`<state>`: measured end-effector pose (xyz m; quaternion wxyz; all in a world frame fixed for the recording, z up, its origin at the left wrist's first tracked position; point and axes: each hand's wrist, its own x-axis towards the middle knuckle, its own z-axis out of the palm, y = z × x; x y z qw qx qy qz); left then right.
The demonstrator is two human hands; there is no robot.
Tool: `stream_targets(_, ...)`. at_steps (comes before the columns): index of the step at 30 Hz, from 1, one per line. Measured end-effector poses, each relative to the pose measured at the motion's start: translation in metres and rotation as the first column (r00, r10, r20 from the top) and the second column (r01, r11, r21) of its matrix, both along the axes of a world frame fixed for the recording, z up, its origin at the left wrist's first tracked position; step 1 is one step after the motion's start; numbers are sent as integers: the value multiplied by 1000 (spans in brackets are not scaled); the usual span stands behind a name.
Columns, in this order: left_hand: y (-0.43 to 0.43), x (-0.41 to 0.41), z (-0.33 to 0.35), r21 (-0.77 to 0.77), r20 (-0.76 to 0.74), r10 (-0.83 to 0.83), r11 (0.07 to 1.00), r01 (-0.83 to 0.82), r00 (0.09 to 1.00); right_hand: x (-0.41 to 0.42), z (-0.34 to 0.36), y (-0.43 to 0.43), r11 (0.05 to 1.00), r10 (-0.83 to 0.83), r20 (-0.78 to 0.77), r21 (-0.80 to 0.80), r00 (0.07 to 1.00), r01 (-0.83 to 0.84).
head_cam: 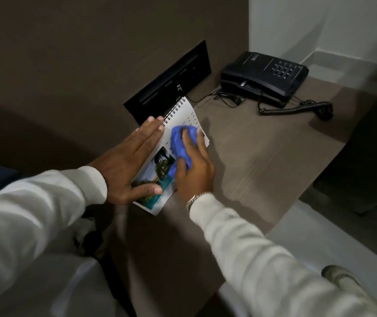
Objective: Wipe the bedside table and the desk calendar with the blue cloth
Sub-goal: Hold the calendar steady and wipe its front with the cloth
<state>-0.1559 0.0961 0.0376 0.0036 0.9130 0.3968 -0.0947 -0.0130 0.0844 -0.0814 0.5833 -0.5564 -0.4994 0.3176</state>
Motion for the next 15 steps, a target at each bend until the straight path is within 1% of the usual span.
stream_targets(2,1,0,0,-6,-7,8,1000,-8,1000,12,-1,16,997,-13,-7,-82,1000,12)
stream_targets(4,1,0,1,-10,-11,6,1000,-6,1000,18,-4,19,985,-16,23,-170,1000,20)
stream_targets(5,1,-1,1,-13,-8,5,1000,-5,1000,16,-5,15,982,-13,39,-190,999,20)
stream_targets(9,2,-1,0,-10,24,-13,1000,13,1000,-13,-12,-19,977,-36,32,-208,999,42)
stream_targets(11,2,-2,-2,-5,30,-26,1000,27,999,-28,-12,-37,974,-53,-4,-221,999,51)
stream_targets(15,2,-2,-4,8,41,-43,999,43,998,-39,-11,-61,986,-20,-96,-165,995,4)
